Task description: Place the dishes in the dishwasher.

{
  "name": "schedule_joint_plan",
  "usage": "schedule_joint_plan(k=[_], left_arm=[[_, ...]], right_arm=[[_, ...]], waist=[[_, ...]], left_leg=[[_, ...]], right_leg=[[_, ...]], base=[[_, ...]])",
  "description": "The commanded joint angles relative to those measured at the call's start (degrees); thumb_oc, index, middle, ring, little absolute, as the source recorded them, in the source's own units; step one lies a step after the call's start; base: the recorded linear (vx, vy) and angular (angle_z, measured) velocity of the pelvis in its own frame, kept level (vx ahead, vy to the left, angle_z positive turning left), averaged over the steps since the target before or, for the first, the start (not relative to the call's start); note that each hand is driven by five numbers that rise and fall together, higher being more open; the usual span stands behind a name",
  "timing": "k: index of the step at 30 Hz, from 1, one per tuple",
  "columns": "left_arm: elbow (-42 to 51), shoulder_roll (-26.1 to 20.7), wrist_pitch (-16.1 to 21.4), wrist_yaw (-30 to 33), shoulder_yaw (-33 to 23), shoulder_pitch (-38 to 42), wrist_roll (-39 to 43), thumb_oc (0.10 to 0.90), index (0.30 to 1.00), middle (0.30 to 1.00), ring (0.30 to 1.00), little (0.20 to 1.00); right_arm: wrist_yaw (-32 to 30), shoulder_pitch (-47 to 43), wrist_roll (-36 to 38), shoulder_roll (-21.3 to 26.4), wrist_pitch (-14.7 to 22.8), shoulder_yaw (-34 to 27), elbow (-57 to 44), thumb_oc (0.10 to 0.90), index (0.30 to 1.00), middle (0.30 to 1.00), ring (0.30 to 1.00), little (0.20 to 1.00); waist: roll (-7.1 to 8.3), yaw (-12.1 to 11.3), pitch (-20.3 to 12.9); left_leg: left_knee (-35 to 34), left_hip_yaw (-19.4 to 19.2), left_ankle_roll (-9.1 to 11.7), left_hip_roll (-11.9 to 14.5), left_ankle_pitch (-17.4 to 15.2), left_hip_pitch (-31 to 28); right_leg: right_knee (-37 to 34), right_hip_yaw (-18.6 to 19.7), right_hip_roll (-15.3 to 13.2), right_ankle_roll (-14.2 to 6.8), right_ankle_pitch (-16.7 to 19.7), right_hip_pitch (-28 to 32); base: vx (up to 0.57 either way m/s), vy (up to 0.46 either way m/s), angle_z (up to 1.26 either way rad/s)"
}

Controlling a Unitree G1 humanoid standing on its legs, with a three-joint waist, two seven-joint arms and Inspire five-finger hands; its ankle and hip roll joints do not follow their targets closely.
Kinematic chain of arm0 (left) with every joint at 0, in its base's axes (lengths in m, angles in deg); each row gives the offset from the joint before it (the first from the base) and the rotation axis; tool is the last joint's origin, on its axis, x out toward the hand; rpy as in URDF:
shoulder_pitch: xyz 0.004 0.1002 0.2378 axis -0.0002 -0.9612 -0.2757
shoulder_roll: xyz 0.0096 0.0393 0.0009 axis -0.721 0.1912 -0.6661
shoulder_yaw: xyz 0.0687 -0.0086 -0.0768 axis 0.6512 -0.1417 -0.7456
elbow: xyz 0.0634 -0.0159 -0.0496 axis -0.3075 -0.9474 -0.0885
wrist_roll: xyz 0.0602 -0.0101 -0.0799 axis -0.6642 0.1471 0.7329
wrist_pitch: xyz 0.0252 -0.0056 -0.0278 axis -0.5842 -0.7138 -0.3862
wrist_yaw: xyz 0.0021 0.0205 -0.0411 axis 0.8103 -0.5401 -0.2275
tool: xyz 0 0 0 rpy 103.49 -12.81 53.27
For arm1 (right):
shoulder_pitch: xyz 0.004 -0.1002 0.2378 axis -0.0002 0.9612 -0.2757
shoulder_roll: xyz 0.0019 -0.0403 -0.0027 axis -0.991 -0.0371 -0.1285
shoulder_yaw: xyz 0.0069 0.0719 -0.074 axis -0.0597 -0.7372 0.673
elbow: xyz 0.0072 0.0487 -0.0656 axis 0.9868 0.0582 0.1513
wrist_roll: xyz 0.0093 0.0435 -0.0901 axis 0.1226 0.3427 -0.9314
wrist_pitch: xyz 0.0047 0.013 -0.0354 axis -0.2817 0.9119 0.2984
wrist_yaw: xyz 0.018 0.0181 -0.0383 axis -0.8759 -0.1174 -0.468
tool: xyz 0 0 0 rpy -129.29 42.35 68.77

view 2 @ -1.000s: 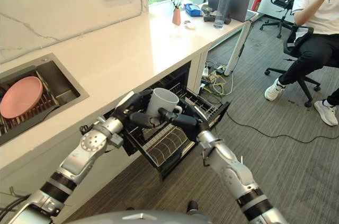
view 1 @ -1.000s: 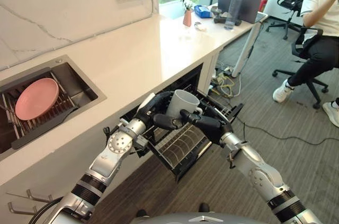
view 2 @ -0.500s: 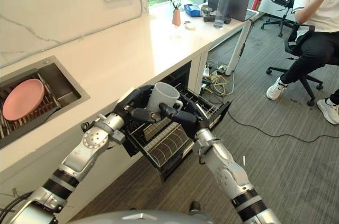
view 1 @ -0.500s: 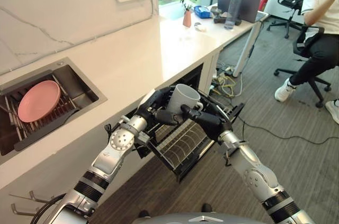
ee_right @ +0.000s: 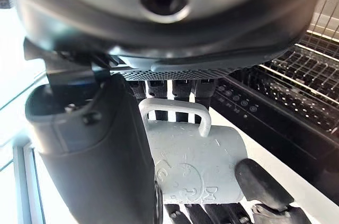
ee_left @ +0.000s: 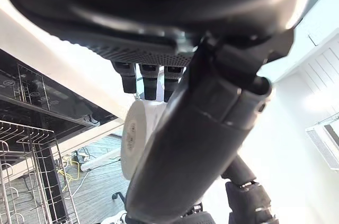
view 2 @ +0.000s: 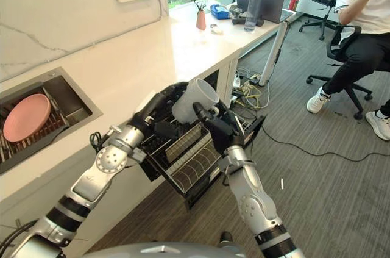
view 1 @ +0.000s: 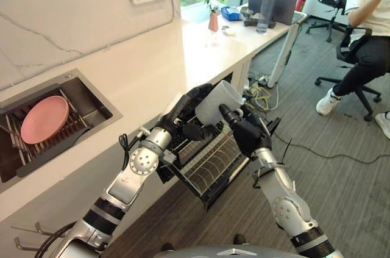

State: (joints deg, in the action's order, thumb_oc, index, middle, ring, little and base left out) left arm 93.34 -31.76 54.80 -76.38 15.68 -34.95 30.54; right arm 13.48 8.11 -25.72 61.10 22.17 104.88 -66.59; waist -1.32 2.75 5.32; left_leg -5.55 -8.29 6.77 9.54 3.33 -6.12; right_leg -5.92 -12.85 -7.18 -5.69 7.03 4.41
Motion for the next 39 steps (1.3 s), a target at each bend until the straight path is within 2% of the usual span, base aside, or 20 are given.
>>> schedule_joint_plan(k=[1,3,7,8,9,11,12,15,20,24,29,32,34,39], left_arm=[[2.48,-0.68,5.16,-0.57,-2.14,1.39,8.28,0.800,0.900,0.900,0.900,0.900],[2.50,-0.55,4.90,-1.47,-3.05,-1.07,10.67,0.800,0.900,0.900,0.900,0.900],[5.16,-0.59,3.48,-6.14,-9.85,-15.17,19.98,0.800,0.900,0.900,0.900,0.900],[5.16,-0.59,3.48,-6.14,-9.85,-15.17,19.98,0.800,0.900,0.900,0.900,0.900],[4.88,0.57,2.03,-8.53,-11.42,-19.87,24.61,0.800,0.900,0.900,0.900,0.900],[3.24,2.71,0.29,-9.56,-12.89,-23.89,30.45,0.800,0.900,0.900,0.900,0.900],[3.30,2.71,0.25,-9.59,-12.93,-23.96,30.53,0.800,0.900,0.900,0.900,0.900],[1.60,5.74,-1.65,-11.02,-16.88,-28.48,37.77,0.800,0.900,0.900,0.900,0.900],[-2.30,8.49,-2.88,-11.23,-18.82,-29.72,39.74,0.800,0.900,0.900,0.900,0.900],[-9.46,7.88,-3.34,-11.70,-17.87,-29.15,34.33,0.800,0.900,0.900,0.900,0.900],[-21.56,7.09,-1.59,-9.64,-17.48,-28.05,21.40,0.800,0.900,0.900,0.900,0.900],[-31.08,7.38,-1.42,-6.78,-17.89,-26.50,14.17,0.800,0.900,0.900,0.900,0.900],[-33.04,7.31,-1.26,-6.37,-17.90,-26.30,11.98,0.800,0.900,0.900,0.900,0.900],[-43.53,7.16,-0.45,-3.51,-18.09,-25.57,3.64,0.800,0.900,0.900,0.900,0.900]], right_arm=[[1.38,-2.82,-3.37,-1.39,5.00,-5.85,-6.41,0.400,0.300,0.300,0.300,0.300],[1.35,-1.88,-4.36,-1.03,4.74,-6.79,-5.49,0.400,0.300,0.300,0.300,0.300],[1.49,3.44,-8.63,-0.43,3.27,-12.50,-1.62,0.400,0.300,0.300,0.300,0.300],[1.49,3.44,-8.63,-0.43,3.27,-12.50,-1.62,0.400,0.300,0.300,0.300,0.300],[2.01,4.21,-10.53,-0.33,1.94,-13.76,0.11,0.400,0.300,0.300,0.300,0.300],[2.41,4.27,-12.49,0.04,1.24,-14.40,1.82,0.400,0.300,0.300,0.300,0.300],[2.43,4.27,-12.51,0.06,1.25,-14.37,1.87,0.400,0.300,0.300,0.300,0.300],[2.94,4.66,-17.83,0.25,0.97,-16.53,5.18,0.400,0.300,0.300,0.300,0.300],[3.89,6.14,-23.30,0.65,0.13,-17.94,7.21,0.400,0.300,0.300,0.300,0.300],[1.36,2.71,-31.77,3.74,0.45,-18.93,11.90,0.400,0.300,0.300,0.300,0.300],[-1.17,-0.24,-40.27,7.60,-0.28,-18.69,18.46,0.400,0.300,0.300,0.300,0.300],[-3.04,-2.63,-40.40,7.67,-1.27,-17.82,25.19,0.400,0.300,0.300,0.300,0.300],[-3.27,-3.04,-41.33,7.81,-1.49,-17.59,26.51,0.400,0.300,0.300,0.300,0.300],[-6.75,-6.64,-44.27,8.37,-2.19,-17.03,37.65,0.400,0.300,0.300,0.300,0.300]], waist=[[0.07,-1.19,-1.53],[0.17,-1.33,-1.49],[0.67,-2.51,-0.87],[0.67,-2.51,-0.87],[0.85,-3.05,-0.79],[0.99,-3.81,-0.57],[0.96,-3.72,-0.60],[1.31,-5.68,0.03],[1.58,-7.10,0.03],[1.61,-9.46,0.13],[1.59,-11.94,0.70],[1.81,-13.47,1.00],[1.85,-13.73,1.00],[1.87,-15.62,1.08]], left_leg=[[0.55,2.13,-0.43,-1.17,-4.80,-1.49],[0.55,2.34,-0.40,-1.09,-4.73,-1.38],[0.55,3.44,-0.41,-0.92,-4.46,-0.54],[0.55,3.44,-0.41,-0.92,-4.46,-0.54],[0.55,3.83,-0.46,-0.90,-4.40,-0.30],[0.55,4.43,-0.56,-0.96,-4.24,0.02],[0.55,4.49,-0.56,-0.95,-4.24,0.04],[0.55,6.59,-0.54,-1.14,-3.59,1.48],[0.71,8.97,-0.43,-1.43,-3.13,2.97],[0.86,11.52,-0.23,-1.96,-2.64,4.51],[1.08,13.78,0.49,-2.27,-2.26,5.68],[1.09,14.99,0.81,-2.64,-1.62,7.00],[1.10,15.31,0.91,-2.75,-1.50,7.36],[1.09,16.34,1.28,-2.92,-0.99,8.39]], right_leg=[[0.92,-2.20,-5.33,-6.11,-6.38,2.21],[0.92,-2.42,-5.18,-5.98,-6.48,2.30],[0.92,-3.29,-4.86,-5.61,-6.84,2.40],[0.92,-3.29,-4.86,-5.61,-6.84,2.40],[0.92,-3.77,-4.81,-5.48,-6.98,2.54],[0.92,-4.37,-4.82,-5.33,-7.03,2.72],[0.92,-4.43,-4.81,-5.33,-7.04,2.74],[0.92,-6.66,-5.00,-5.06,-7.34,3.25],[0.92,-9.60,-5.31,-4.85,-7.52,4.05],[0.94,-13.06,-5.75,-4.78,-7.56,5.09],[1.22,-16.62,-5.95,-4.84,-8.03,6.44],[1.21,-18.54,-5.96,-4.82,-8.17,6.68],[1.19,-19.22,-5.94,-4.84,-8.19,6.73],[1.28,-20.82,-5.86,-4.79,-8.42,6.90]], base=[[0.00,0.000,0.00],[0.01,-0.004,0.10],[-0.02,-0.018,0.12],[-0.01,-0.019,0.19],[0.00,-0.014,0.24],[-0.01,-0.017,0.21],[-0.02,-0.016,0.08],[-0.03,-0.015,0.26],[-0.01,-0.008,0.40],[-0.01,0.000,0.43],[0.01,0.004,0.46],[0.00,-0.015,0.45],[0.01,-0.011,0.32],[0.02,-0.008,0.23]])
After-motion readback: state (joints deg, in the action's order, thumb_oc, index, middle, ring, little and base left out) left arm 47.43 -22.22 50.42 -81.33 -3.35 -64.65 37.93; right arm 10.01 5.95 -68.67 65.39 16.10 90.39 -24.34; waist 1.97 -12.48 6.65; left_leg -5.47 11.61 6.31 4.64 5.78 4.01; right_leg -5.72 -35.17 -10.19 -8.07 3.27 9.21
